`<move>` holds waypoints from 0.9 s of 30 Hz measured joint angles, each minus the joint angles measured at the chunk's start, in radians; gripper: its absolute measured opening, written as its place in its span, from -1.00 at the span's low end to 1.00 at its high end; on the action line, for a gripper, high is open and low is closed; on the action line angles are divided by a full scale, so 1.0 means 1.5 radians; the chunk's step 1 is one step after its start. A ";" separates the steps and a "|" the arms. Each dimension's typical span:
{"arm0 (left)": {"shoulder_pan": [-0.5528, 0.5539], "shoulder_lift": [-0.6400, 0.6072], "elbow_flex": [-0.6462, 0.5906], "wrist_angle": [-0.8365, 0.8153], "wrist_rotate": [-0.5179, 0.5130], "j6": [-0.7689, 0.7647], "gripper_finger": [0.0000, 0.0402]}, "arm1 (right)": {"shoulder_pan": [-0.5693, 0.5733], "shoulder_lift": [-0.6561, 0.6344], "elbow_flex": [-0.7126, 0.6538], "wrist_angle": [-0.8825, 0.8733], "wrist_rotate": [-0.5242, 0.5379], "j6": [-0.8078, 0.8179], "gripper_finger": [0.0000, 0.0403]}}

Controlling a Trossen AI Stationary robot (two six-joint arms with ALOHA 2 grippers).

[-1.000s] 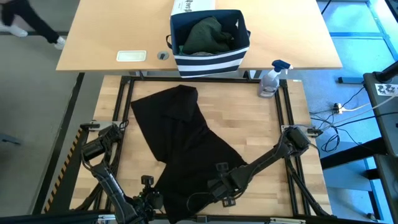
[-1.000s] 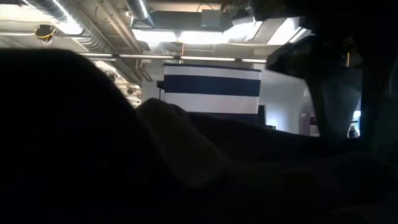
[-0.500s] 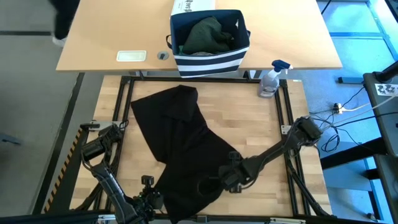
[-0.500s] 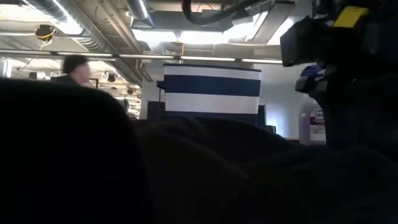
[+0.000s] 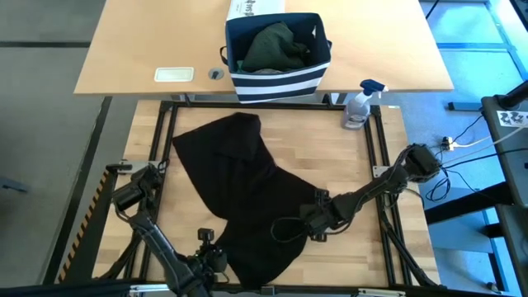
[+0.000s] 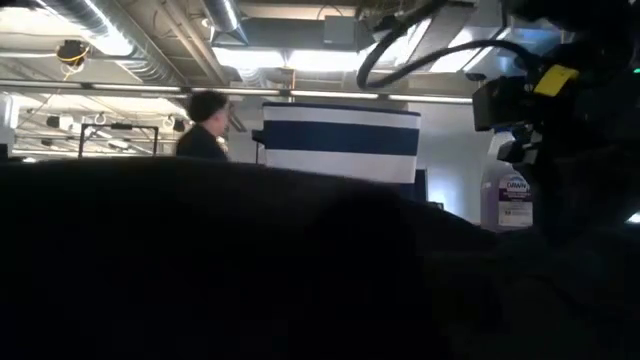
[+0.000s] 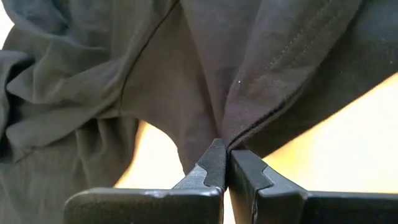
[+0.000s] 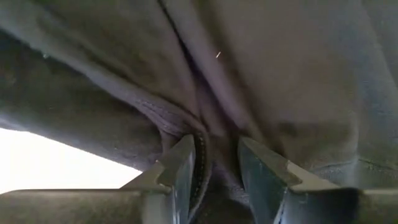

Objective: Fold Laundry from Bin
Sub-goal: Fold the black shirt

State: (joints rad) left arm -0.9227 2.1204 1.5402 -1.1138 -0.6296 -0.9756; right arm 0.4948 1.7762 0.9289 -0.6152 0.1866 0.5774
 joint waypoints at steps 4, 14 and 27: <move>0.025 0.000 0.000 0.025 -0.001 0.041 -1.00 | -0.024 0.000 -0.007 -0.009 0.016 -0.006 -0.37; 0.078 0.000 0.000 0.036 -0.002 0.101 -1.00 | -0.113 -0.020 -0.017 -0.074 0.061 -0.065 -0.37; 0.084 0.000 0.000 0.073 -0.024 0.116 -1.00 | -0.095 -0.154 -0.179 0.105 0.059 0.018 -0.37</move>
State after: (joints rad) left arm -0.7959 2.1204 1.5402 -1.0043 -0.6653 -0.8018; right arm 0.3522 1.5457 0.6600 -0.4572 0.2756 0.6047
